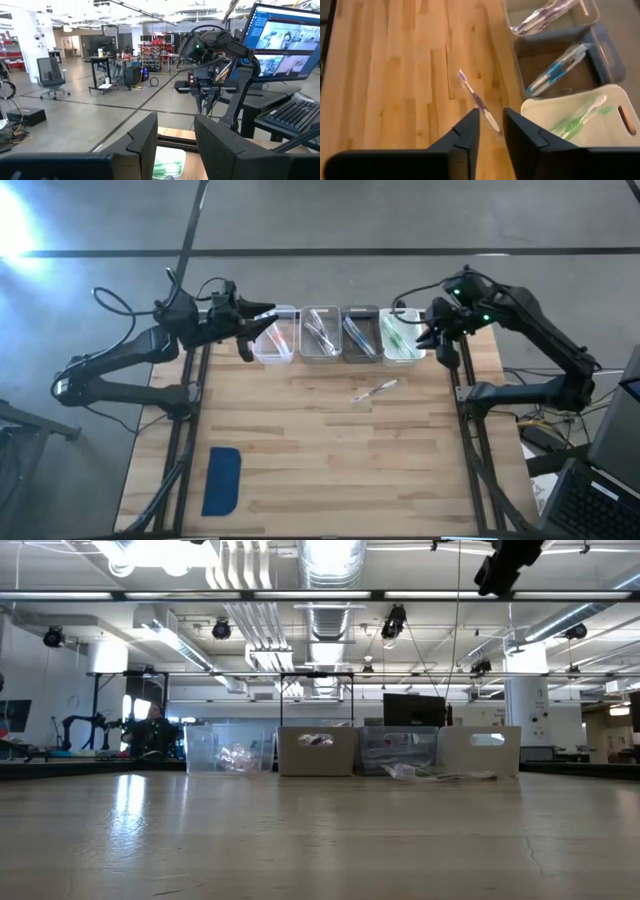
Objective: Pick & Place Toothbrushes
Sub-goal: Put the purple toothbrush into the gray bin
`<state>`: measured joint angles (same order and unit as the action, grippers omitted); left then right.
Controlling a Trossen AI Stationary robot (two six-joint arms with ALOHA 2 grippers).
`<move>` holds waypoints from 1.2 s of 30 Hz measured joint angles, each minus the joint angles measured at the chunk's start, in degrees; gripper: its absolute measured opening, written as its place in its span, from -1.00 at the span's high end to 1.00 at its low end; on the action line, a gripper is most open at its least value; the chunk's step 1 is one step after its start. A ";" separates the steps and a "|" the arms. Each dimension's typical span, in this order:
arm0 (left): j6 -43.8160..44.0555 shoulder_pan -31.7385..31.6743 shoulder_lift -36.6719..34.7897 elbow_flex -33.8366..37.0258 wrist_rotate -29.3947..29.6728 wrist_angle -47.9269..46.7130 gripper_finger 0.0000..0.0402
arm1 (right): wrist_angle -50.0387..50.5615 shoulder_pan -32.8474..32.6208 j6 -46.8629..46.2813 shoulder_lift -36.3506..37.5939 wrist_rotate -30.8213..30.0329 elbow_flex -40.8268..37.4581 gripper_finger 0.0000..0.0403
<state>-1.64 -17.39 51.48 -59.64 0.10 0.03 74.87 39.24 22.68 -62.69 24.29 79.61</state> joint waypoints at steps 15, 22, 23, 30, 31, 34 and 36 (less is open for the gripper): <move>-0.05 0.00 0.13 0.00 0.00 -0.06 0.32 | -0.20 -9.84 8.44 -13.13 -5.43 -0.13 0.16; 0.04 0.00 0.15 1.94 0.00 -0.17 0.32 | -0.95 -14.25 9.94 -19.91 -8.53 -0.70 0.16; 0.05 0.00 0.15 2.32 0.00 -0.26 0.32 | -1.36 -14.61 10.01 -20.94 -8.87 -0.98 0.16; 0.10 0.00 0.15 4.69 0.00 0.01 0.32 | -3.12 -15.79 11.33 -27.50 -9.35 -3.39 0.14; 0.11 0.00 0.15 4.86 0.00 0.04 0.32 | -3.26 -15.80 11.48 -28.26 -9.35 -4.05 0.14; -0.03 0.00 0.15 5.31 0.00 0.42 0.32 | -3.79 -15.76 11.05 -30.47 -10.74 -5.92 0.16; -0.76 -0.02 0.15 5.35 0.10 0.45 0.33 | -3.83 -15.76 10.63 -31.95 -12.37 -7.17 0.18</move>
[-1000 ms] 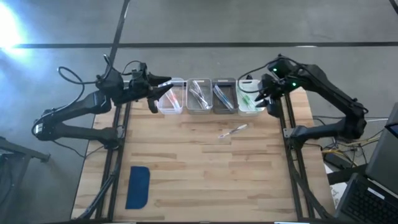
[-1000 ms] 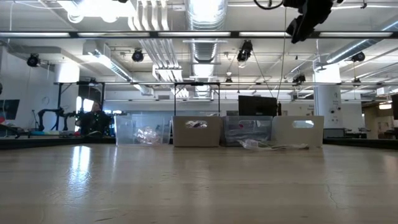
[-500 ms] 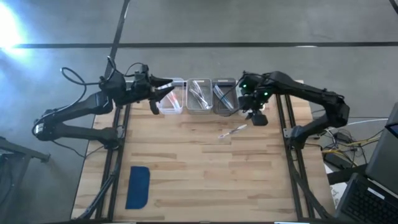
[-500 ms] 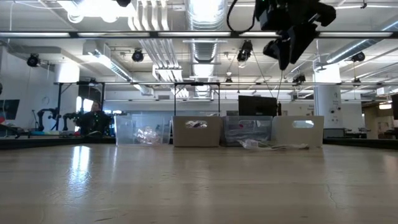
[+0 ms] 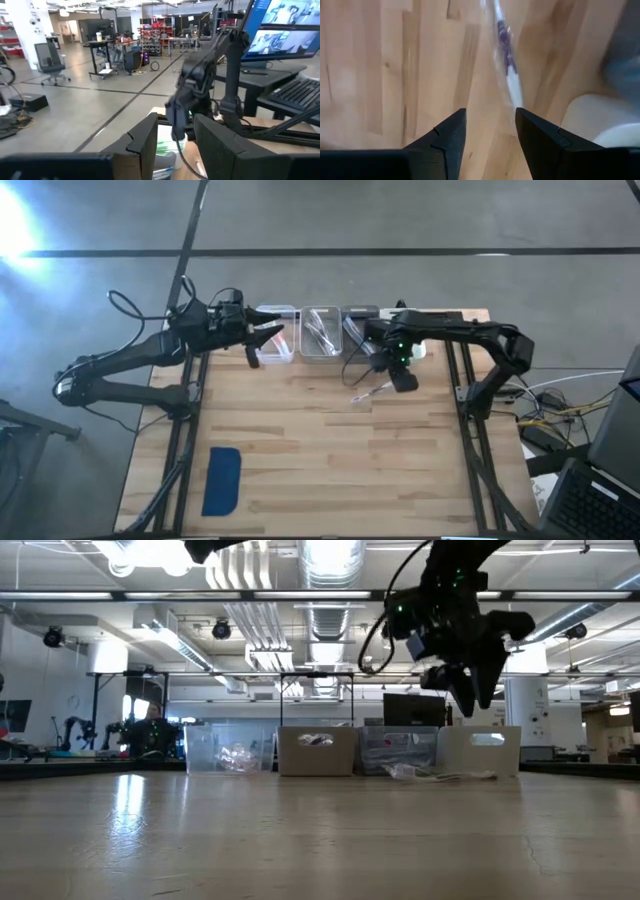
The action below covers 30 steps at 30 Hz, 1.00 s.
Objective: Pick & Place Toothbrushes
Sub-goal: Put the purple toothbrush into the gray bin
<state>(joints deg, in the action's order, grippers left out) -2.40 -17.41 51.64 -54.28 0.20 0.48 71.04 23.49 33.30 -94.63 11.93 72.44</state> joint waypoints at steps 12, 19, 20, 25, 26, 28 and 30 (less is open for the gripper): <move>-4.30 -0.02 0.00 0.00 4.32 3.26 0.32 | -9.24 -0.26 0.15 -4.65 -0.18 -6.18 0.30; -5.51 -0.10 -0.02 0.07 4.88 5.34 0.32 | -15.93 -1.55 2.90 -5.37 -5.79 -9.21 0.21; -5.46 -0.09 -0.02 0.04 4.90 5.34 0.32 | -16.85 -1.69 2.89 -5.40 -6.05 -9.77 0.19; -5.22 -0.09 -0.02 0.04 4.93 5.47 0.33 | -20.67 -1.90 3.42 -5.50 -7.59 -13.20 0.15; -5.22 -0.09 -0.02 0.04 4.93 5.49 0.33 | -21.36 -1.90 3.54 -5.36 -7.85 -13.85 0.14; -5.20 -0.09 -0.02 0.04 4.95 5.52 0.32 | -22.07 -1.92 3.56 -5.23 -8.03 -14.87 0.15; -5.20 -0.09 -0.02 0.04 4.95 5.52 0.33 | -22.73 -1.95 3.56 -5.20 -8.09 -15.67 0.19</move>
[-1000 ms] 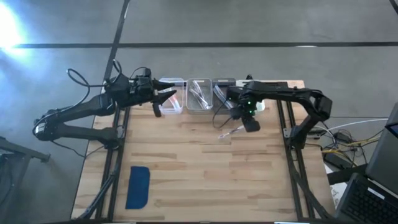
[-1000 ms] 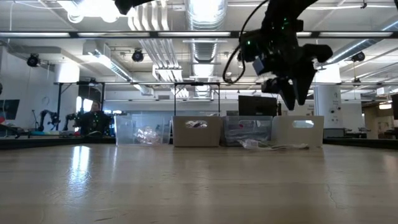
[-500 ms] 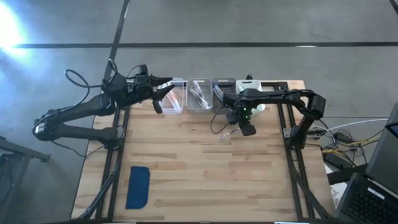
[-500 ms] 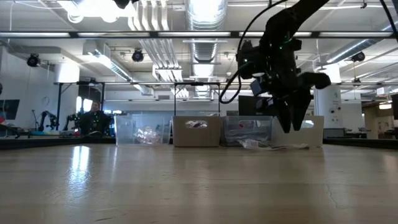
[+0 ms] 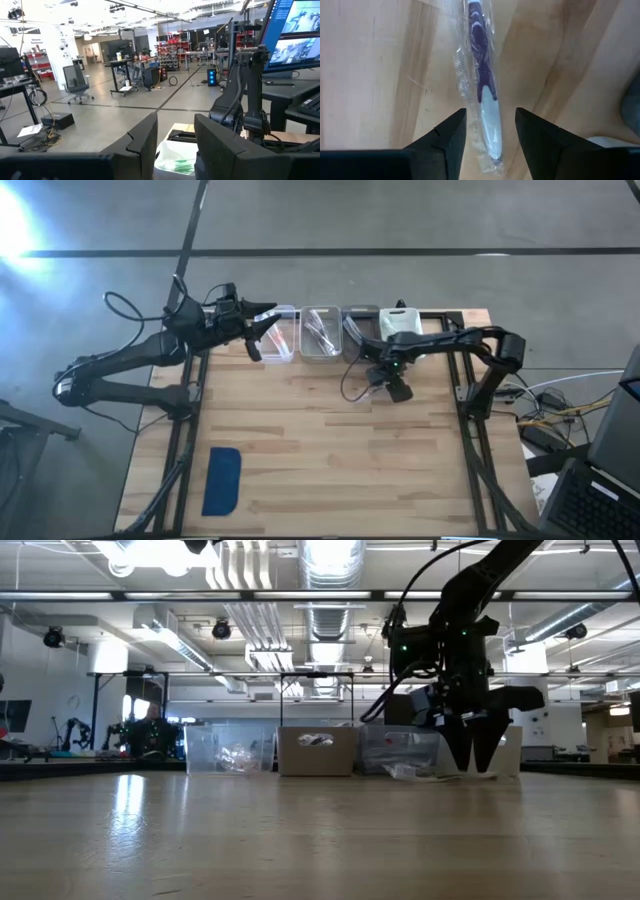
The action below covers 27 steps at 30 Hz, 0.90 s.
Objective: Pick & Place Toothbrushes
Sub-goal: Put the purple toothbrush into the gray bin
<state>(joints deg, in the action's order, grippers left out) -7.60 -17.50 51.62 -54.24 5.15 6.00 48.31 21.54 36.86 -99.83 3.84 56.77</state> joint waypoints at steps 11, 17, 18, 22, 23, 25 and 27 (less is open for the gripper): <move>0.09 0.00 0.00 0.00 0.07 0.00 0.33 | 1.44 -2.96 -0.63 0.41 -6.07 1.23 0.53; 0.09 0.00 0.00 -0.02 0.07 0.02 0.32 | 1.65 -3.76 -0.89 3.85 -8.57 5.65 0.59; 0.09 0.00 0.00 -0.03 0.08 0.02 0.33 | 2.04 -3.82 -0.87 4.28 -8.57 6.35 0.59; 0.09 0.00 0.00 -0.04 0.09 0.04 0.33 | 4.84 -4.31 -1.11 6.75 -8.15 9.07 0.50; 0.09 0.00 0.00 -0.04 0.09 0.02 0.33 | 5.30 -4.65 -1.81 7.07 -7.86 9.31 0.47; 0.14 0.00 0.00 -0.04 0.07 0.02 0.32 | 5.72 -5.76 -2.99 7.56 -7.81 9.10 0.39; 0.60 0.00 0.00 -0.04 0.07 0.02 0.33 | 5.73 -7.17 -3.77 8.01 -8.10 8.26 0.32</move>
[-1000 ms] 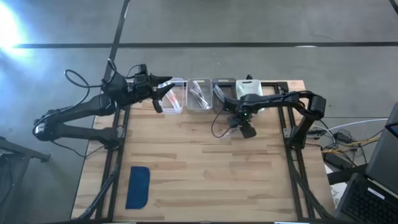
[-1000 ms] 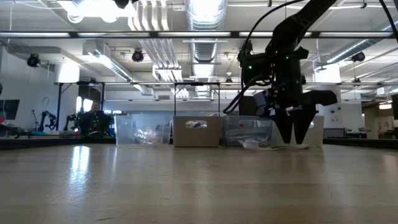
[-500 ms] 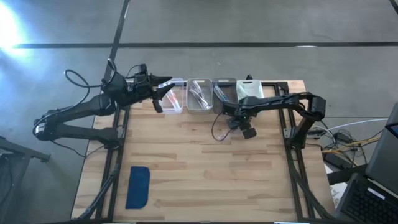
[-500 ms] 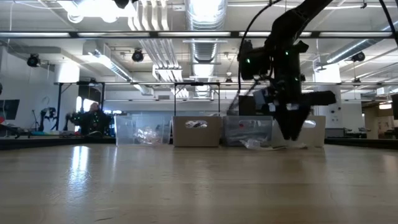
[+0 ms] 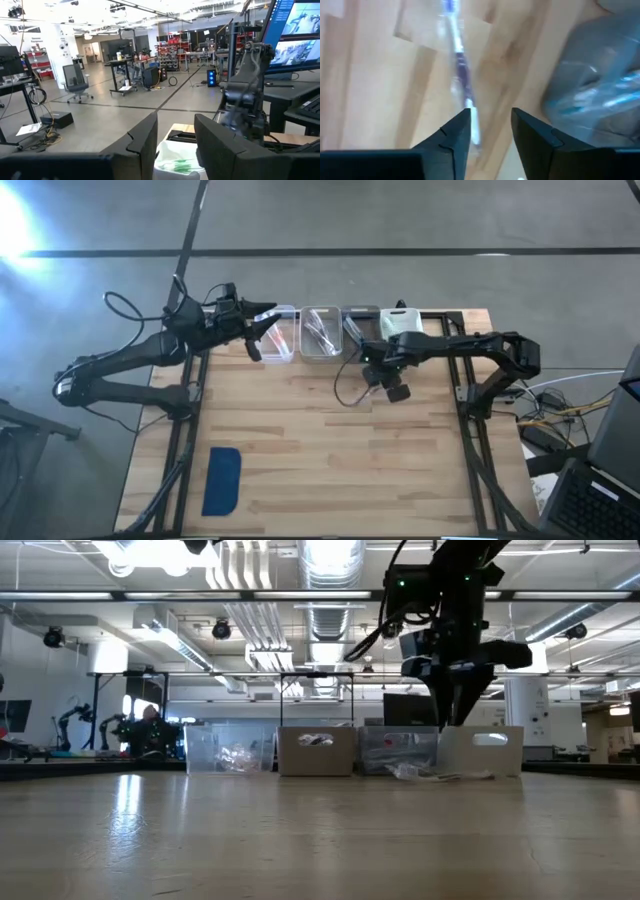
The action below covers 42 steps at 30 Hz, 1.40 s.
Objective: Pick & Place Toothbrushes
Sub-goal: Put the purple toothbrush into the gray bin
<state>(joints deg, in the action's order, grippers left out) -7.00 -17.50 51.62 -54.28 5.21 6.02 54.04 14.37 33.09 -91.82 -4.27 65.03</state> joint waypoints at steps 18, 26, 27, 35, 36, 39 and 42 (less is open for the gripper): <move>1.15 0.00 0.00 0.00 0.00 0.00 0.33 | -14.24 -3.60 0.80 -2.99 -4.66 -13.33 0.09; 1.67 0.07 0.00 0.00 0.00 0.11 0.33 | -16.47 -3.60 2.06 -5.14 -3.90 -15.83 0.25; 1.69 0.09 0.00 0.00 -0.01 0.21 0.32 | -16.41 -3.60 2.07 -5.37 -3.35 -15.75 0.28; 3.95 0.07 0.00 0.00 -0.02 0.44 0.32 | -13.79 -3.47 -1.78 -5.60 2.12 -14.15 0.66; 3.97 0.07 0.00 0.00 -0.02 0.45 0.32 | -13.26 -3.48 -2.54 -5.68 2.15 -13.83 0.72; 3.99 0.05 0.00 0.00 -0.02 0.44 0.32 | -11.69 -3.49 -4.82 -5.68 3.04 -12.91 0.87; 4.08 0.04 0.00 0.00 -0.02 0.44 0.32 | -9.53 -3.75 -7.07 -5.38 6.49 -11.86 0.91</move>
<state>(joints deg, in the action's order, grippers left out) -2.92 -17.45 51.62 -54.28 5.19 6.46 44.51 10.62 26.02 -97.20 2.23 53.16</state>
